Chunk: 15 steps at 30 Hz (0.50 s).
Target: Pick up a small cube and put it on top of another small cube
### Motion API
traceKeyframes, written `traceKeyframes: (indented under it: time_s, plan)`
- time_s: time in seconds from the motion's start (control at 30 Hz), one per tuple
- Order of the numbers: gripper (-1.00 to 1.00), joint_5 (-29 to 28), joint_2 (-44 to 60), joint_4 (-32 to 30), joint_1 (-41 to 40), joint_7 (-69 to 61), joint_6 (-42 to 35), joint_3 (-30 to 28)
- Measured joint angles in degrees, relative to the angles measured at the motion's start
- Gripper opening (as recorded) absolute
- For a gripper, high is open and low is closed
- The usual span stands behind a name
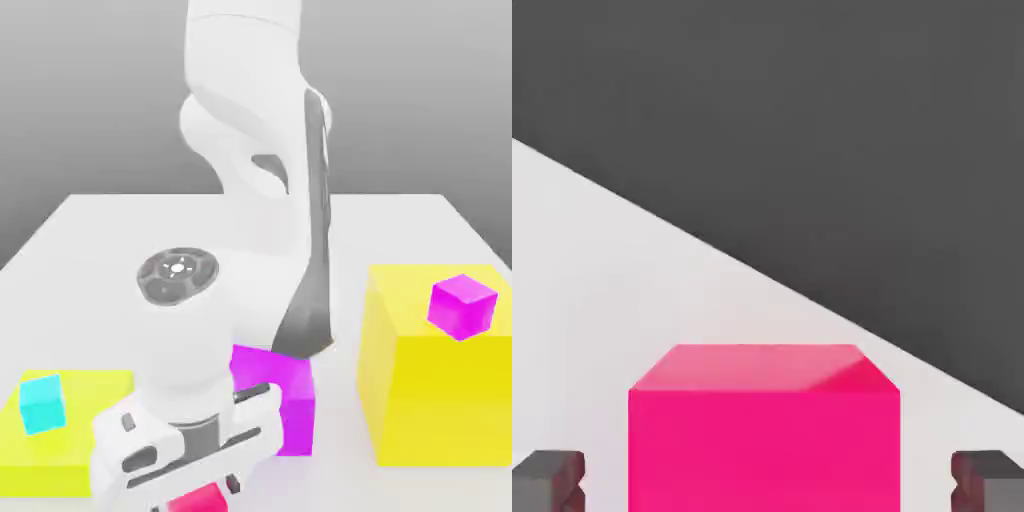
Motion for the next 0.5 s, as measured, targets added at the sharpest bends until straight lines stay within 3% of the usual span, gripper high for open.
traceKeyframes:
  time_s: [0.17,0.3,0.5]
  plan:
    - [-1.0,-0.12,-0.15,-0.03,0.04,0.07,-0.2,-0.06]
    - [-1.0,-3.38,-7.42,-1.61,1.86,2.47,-5.81,-2.58]
    - [-1.0,-7.4,-18.89,-4.56,-3.04,6.54,-14.12,-11.36]
